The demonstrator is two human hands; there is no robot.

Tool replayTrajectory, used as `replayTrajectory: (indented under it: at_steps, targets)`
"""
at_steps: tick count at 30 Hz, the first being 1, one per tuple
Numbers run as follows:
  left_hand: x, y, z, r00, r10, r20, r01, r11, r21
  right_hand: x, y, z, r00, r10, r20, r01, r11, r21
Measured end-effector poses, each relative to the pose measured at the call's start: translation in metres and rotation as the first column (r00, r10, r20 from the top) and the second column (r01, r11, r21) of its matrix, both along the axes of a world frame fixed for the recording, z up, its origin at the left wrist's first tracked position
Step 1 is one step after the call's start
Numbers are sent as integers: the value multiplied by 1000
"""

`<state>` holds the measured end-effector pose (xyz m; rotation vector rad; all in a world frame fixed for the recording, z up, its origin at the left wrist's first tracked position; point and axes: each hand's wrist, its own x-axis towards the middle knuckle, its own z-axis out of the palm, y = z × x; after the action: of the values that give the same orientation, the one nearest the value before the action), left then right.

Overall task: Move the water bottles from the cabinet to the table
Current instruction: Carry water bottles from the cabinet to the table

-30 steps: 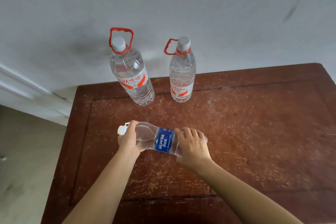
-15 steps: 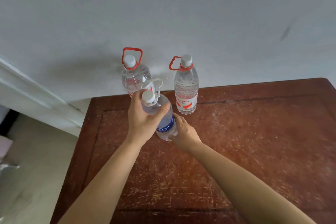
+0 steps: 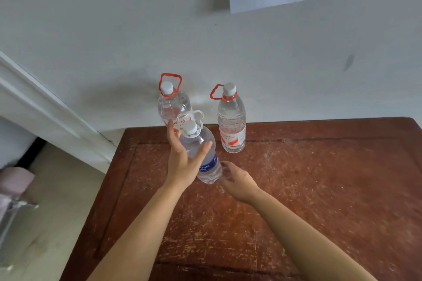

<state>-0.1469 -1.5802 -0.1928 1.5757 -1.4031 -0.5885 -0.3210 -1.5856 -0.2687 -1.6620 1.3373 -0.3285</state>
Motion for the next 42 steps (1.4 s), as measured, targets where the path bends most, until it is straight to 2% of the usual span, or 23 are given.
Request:
replayTrajectory:
  at_steps: [2,5,8,11,13,14,16,19,22,26,29,30,31,35,39,42]
  targets:
    - [-1,18,-10,1000,-13,4,12,997,80,-5,7,-5,998,12,-61,-13,1000,-22]
    - [8,73,-38,991,-27,129,-9,963,270,-5,24,-18,979,82,-187,-89,996,-27]
    - [26,134,-55,952,34,306,-156,909,387,3,43,-24,949,158,-272,-184,980,-75]
    - [57,174,-44,850,122,512,-354,852,385,27,57,-15,939,209,-273,-269,941,-205]
    - [81,192,-25,733,202,649,-497,811,309,51,66,2,939,220,-264,-300,899,-319]
    - [99,213,-5,657,278,701,-584,776,240,77,76,21,925,264,-274,-358,848,-390]
    - [112,215,21,566,318,760,-642,749,165,96,78,39,918,275,-285,-382,801,-461]
    - [151,276,68,419,482,769,-749,663,-7,158,118,88,877,376,-300,-476,590,-652]
    - [184,359,95,254,576,777,-798,579,-169,218,174,130,846,459,-272,-458,364,-811]
    - [219,510,113,51,615,787,-862,425,-277,306,288,162,782,593,-190,-382,216,-898]
    - [238,642,123,-88,587,805,-922,257,-288,377,407,171,672,712,-203,-410,129,-903]
    - [242,696,126,-128,584,802,-948,165,-271,402,461,173,613,760,-216,-428,89,-900]
    - [241,722,128,-127,592,796,-964,115,-240,414,486,172,585,781,-220,-433,72,-898]
    - [236,851,119,-232,627,744,-973,-157,-170,465,617,171,376,897,-233,-446,-45,-894]
    - [239,948,104,-333,589,736,-926,-351,-138,516,726,161,169,951,-261,-443,-163,-882]
    - [257,1002,92,-397,533,747,-871,-475,-125,564,796,153,25,968,-250,-414,-217,-884]
